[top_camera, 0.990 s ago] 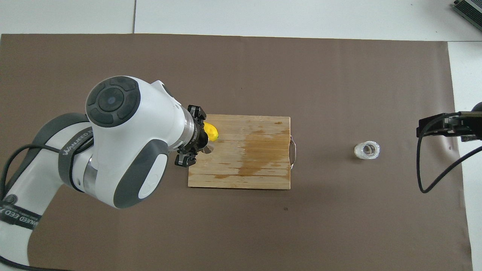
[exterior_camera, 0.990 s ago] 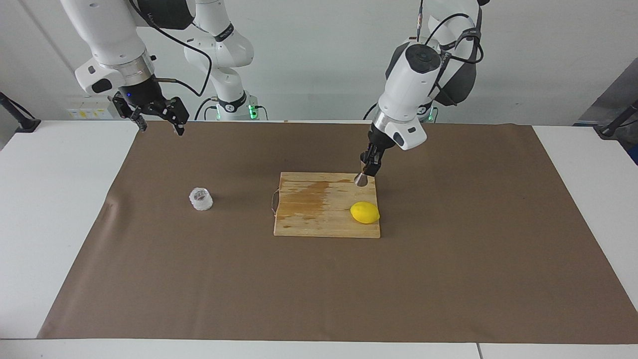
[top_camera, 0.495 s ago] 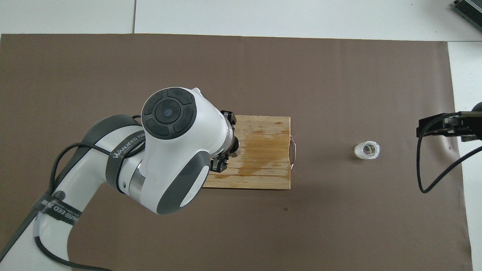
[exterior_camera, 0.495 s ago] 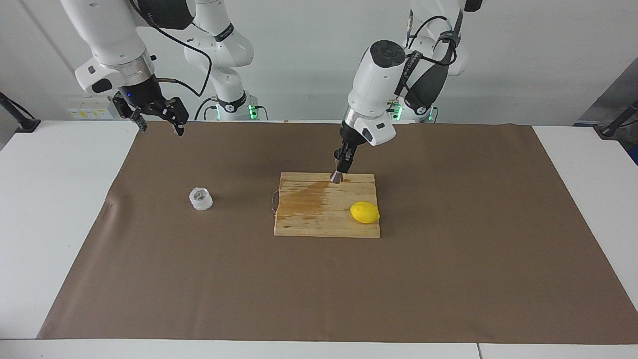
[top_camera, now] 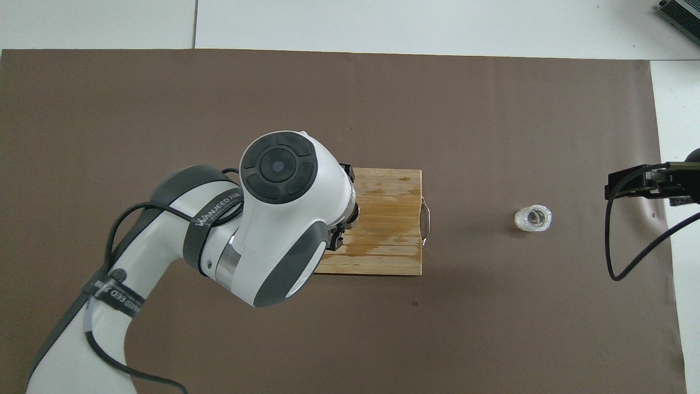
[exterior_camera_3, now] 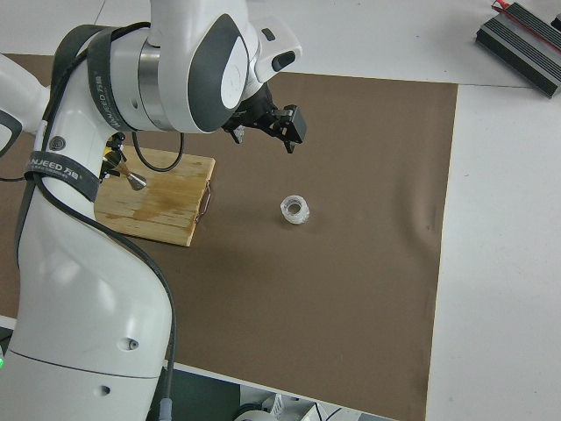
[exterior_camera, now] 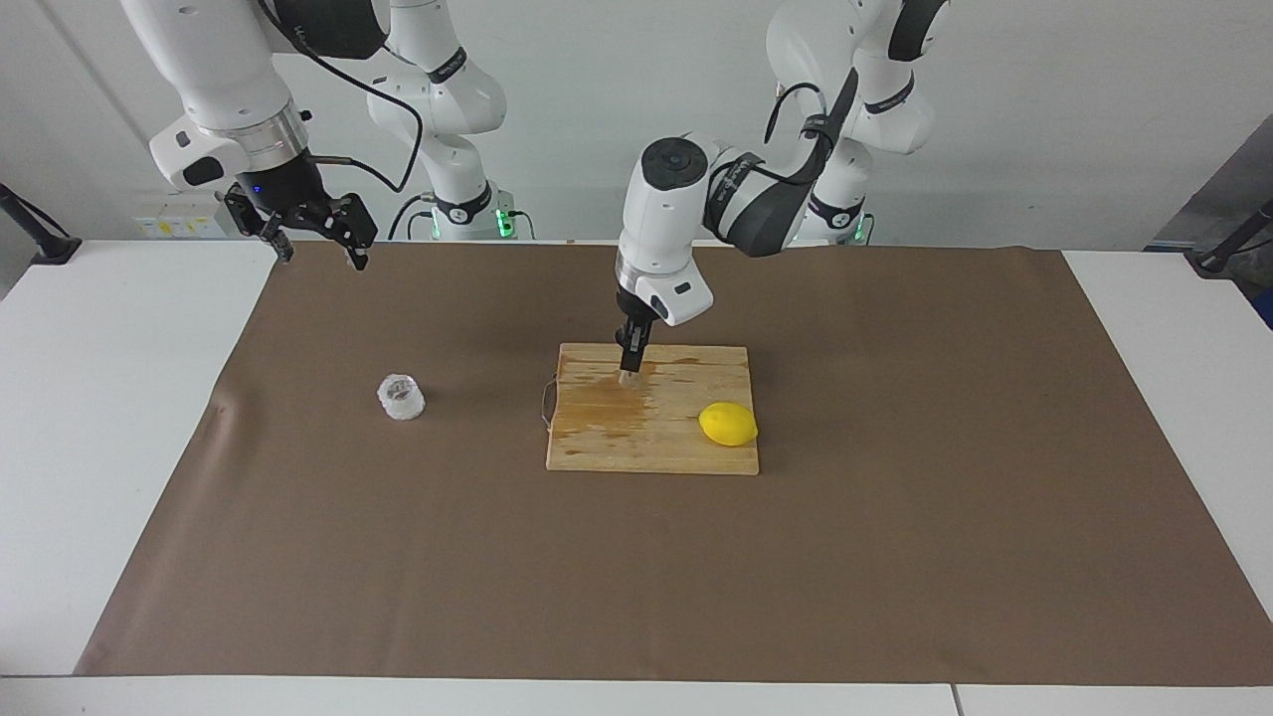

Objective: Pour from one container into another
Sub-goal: 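Lift the steel cup with the left gripper and carry it over the board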

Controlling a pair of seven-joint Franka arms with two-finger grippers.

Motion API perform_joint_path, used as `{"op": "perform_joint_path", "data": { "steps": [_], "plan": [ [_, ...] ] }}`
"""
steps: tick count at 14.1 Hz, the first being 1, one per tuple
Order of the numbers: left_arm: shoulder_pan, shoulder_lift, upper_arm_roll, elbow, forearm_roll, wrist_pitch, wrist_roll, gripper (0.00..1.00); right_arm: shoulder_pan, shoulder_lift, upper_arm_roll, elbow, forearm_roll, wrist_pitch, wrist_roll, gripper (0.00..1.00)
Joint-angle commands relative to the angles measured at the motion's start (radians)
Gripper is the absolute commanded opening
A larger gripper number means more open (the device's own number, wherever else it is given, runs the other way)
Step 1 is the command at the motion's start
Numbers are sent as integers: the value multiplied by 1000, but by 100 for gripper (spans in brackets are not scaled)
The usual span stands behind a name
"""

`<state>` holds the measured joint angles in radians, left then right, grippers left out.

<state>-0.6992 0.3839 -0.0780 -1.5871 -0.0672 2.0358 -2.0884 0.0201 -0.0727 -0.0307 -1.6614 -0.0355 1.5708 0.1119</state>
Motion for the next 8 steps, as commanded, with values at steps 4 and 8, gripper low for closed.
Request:
{"op": "perform_joint_path", "data": {
  "steps": [4, 8],
  "plan": [
    [-31, 32, 14, 36, 35, 35, -57, 0, -6, -6, 2, -3, 14, -9, -18, 100],
    [-40, 46, 14, 33, 76, 67, -103, 0, -6, -6, 2, -3, 14, -11, -18, 100]
  ]
}}
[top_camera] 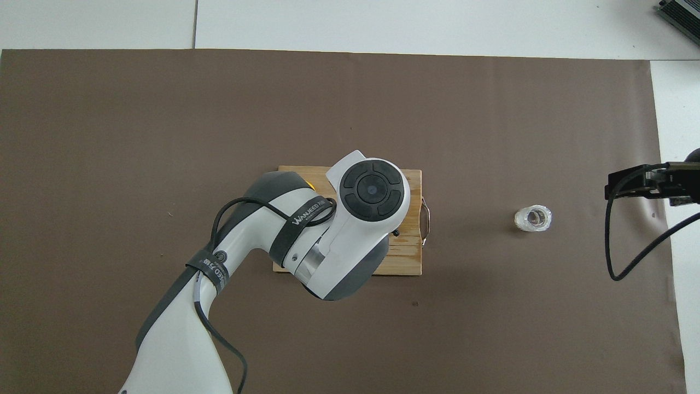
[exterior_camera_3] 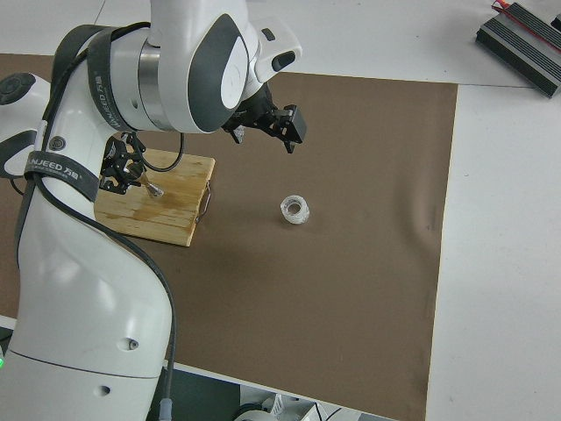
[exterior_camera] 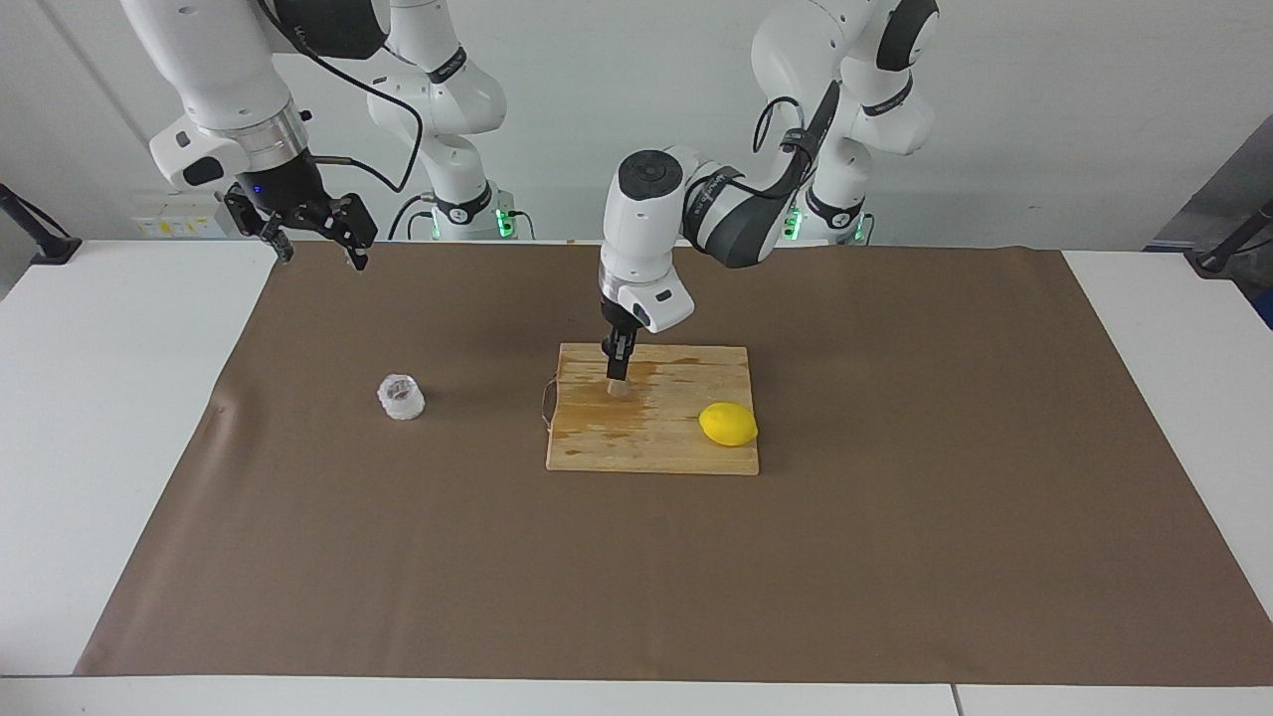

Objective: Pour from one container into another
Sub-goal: 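Lower the steel cup onto the board and open the left gripper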

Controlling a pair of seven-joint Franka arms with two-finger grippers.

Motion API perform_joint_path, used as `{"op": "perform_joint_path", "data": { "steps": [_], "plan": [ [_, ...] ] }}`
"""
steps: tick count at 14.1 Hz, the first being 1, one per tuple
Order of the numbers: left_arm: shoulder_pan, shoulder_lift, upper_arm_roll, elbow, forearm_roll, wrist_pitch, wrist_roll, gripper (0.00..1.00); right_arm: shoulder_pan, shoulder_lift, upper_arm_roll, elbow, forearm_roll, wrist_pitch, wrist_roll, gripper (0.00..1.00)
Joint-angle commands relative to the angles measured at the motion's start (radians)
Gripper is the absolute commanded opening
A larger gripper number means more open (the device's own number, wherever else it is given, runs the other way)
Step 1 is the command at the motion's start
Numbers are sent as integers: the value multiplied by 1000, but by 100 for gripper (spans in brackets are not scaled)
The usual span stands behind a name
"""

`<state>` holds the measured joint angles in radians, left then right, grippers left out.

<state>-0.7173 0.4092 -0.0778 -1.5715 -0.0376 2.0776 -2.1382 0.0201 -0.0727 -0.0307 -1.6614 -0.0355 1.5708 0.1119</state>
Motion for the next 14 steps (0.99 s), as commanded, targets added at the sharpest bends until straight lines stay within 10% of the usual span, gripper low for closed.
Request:
{"op": "perform_joint_path", "data": {
  "steps": [1, 14],
  "plan": [
    [-22, 20, 13, 16, 53, 33, -60, 0, -6, -6, 2, -3, 14, -9, -18, 100],
    [-27, 19, 13, -42, 70, 76, -88, 0, -6, -6, 2, -3, 14, -11, -18, 100]
  ]
}}
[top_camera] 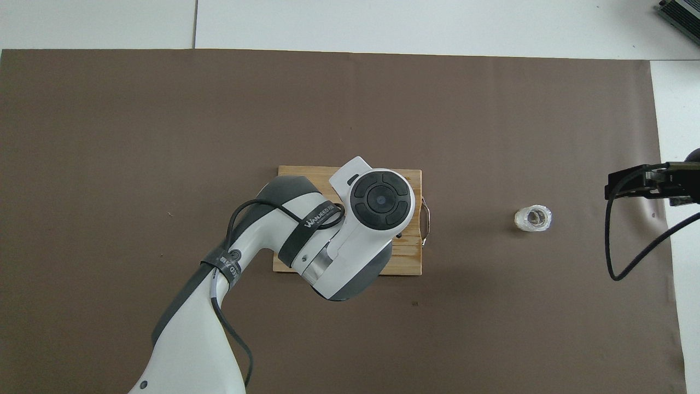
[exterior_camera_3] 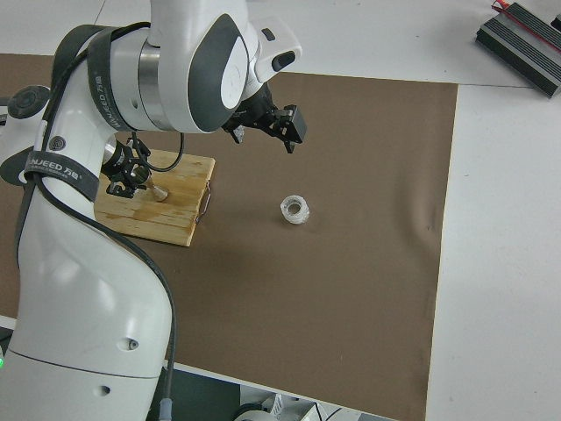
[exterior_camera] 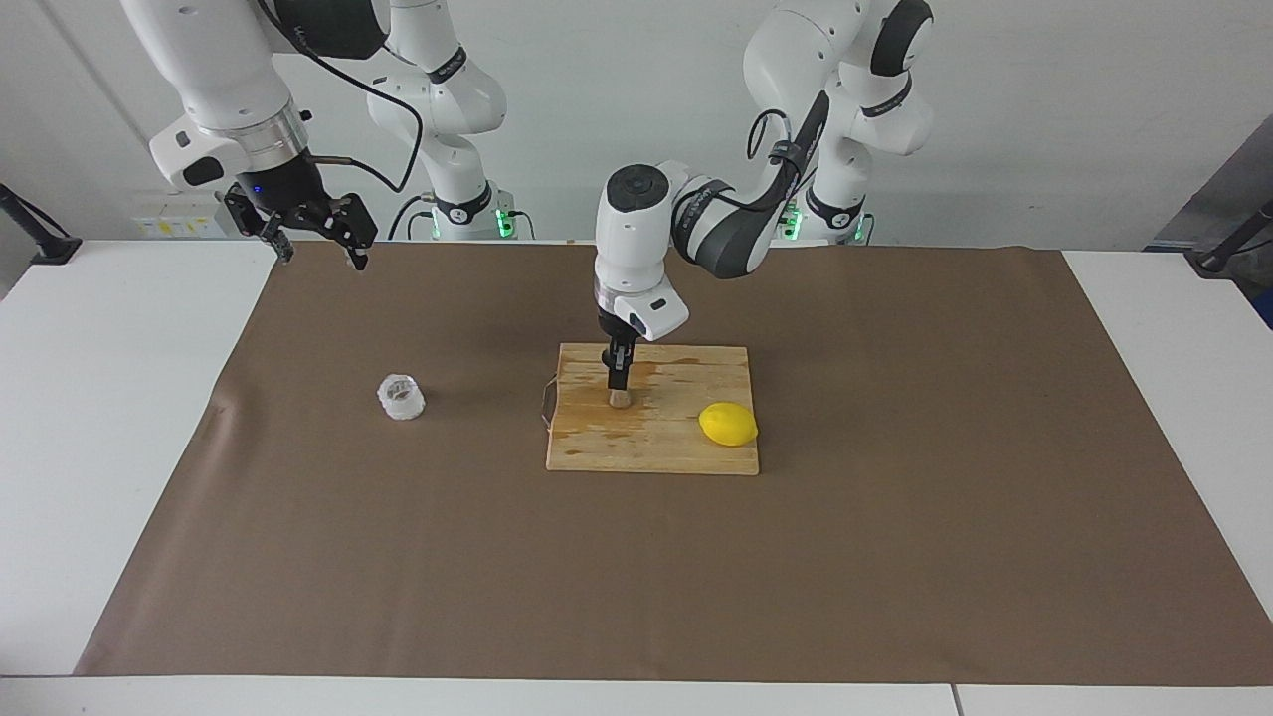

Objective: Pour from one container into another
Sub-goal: 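Lower the steel cup onto the board and open the left gripper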

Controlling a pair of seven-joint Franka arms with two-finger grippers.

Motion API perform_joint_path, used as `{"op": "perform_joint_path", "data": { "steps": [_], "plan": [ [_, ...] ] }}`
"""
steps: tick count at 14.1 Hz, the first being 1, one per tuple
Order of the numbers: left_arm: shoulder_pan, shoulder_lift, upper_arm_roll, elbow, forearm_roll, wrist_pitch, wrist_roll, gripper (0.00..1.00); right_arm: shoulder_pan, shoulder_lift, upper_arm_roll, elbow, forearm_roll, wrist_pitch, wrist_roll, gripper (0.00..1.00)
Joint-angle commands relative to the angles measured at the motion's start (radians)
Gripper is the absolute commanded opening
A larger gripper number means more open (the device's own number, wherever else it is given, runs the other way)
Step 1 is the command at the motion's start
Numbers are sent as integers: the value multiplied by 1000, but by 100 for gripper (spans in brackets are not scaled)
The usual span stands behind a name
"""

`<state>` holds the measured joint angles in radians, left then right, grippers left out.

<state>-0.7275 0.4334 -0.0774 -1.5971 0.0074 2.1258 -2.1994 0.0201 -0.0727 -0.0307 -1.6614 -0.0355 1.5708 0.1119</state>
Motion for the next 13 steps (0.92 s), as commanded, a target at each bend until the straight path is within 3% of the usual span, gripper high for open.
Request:
{"op": "perform_joint_path", "data": {
  "steps": [1, 3, 6, 7, 8, 13],
  "plan": [
    [-16, -7, 13, -23, 25, 29, -26, 4, -6, -6, 2, -3, 14, -9, -18, 100],
    [-16, -9, 13, -35, 25, 40, -26, 25, -6, -6, 2, -3, 14, -11, -18, 100],
    [-16, -9, 13, -37, 25, 45, -25, 48, -6, -7, 2, -3, 14, -17, -18, 100],
    [-16, -9, 13, -34, 25, 37, -25, 63, -6, -7, 2, -3, 14, -34, -20, 100],
    [-16, -9, 13, -29, 25, 33, -23, 100, -6, -7, 2, -3, 14, -32, -20, 100],
    [-10, -22, 15, -21, 28, -6, -11, 100, -6, -7, 3, -4, 14, -23, -23, 100]
  ]
}}
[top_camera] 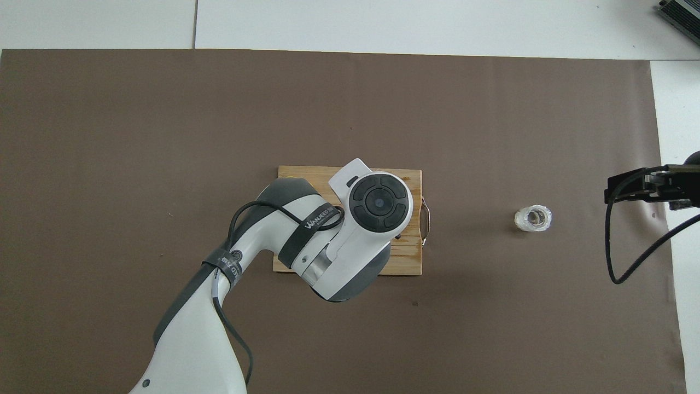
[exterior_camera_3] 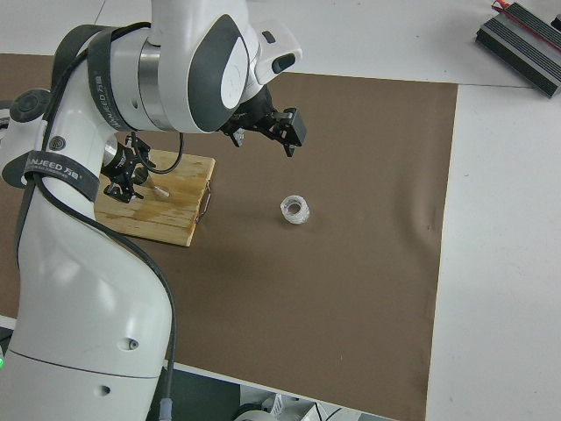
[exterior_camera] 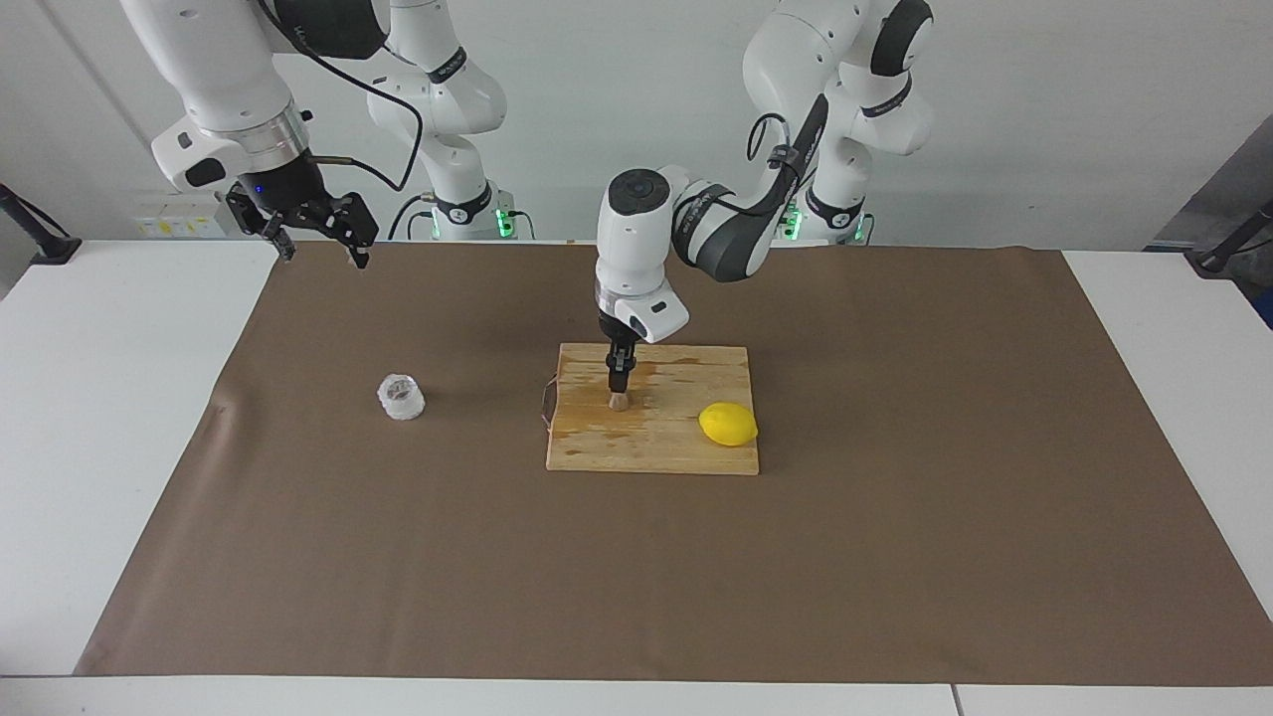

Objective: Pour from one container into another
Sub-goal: 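Lower the steel cup onto the board and open the left gripper, then retract the left gripper while the right gripper reaches the white cup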

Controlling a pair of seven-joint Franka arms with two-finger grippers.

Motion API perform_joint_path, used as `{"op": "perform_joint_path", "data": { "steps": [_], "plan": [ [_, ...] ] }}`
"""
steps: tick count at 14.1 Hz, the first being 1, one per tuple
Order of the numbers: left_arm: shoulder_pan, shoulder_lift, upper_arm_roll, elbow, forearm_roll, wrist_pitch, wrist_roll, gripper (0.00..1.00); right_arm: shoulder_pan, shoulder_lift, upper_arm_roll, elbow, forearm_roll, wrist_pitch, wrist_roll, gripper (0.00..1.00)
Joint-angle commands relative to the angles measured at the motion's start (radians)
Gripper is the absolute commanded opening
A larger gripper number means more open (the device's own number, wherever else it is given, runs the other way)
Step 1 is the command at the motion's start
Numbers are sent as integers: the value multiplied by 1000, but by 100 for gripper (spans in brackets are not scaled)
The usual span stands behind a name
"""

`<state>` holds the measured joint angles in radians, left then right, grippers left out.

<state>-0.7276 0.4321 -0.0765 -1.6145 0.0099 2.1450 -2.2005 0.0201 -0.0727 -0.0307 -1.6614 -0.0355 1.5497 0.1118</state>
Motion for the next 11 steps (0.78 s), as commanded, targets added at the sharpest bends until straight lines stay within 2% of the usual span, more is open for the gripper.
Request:
{"op": "perform_joint_path", "data": {
  "steps": [1, 3, 5, 8, 11],
  "plan": [
    [-6, -36, 14, -4, 25, -46, 16, 100, -6, -7, 3, -6, 14, 4, -24, 100],
    [3, -81, 14, -5, 22, -100, 88, 100, -5, -9, 5, -23, 16, 29, -65, 100],
    [31, -124, 14, -4, 21, -154, 167, 100, -8, -22, 3, -66, 16, 79, -206, 100],
    [54, -183, 23, -7, 19, -217, 325, 100, -8, -55, 2, -168, 16, 171, -334, 100],
    [122, -217, 24, -8, 19, -270, 494, 100, -8, -59, 2, -260, 16, 248, -567, 100]
  ]
}}
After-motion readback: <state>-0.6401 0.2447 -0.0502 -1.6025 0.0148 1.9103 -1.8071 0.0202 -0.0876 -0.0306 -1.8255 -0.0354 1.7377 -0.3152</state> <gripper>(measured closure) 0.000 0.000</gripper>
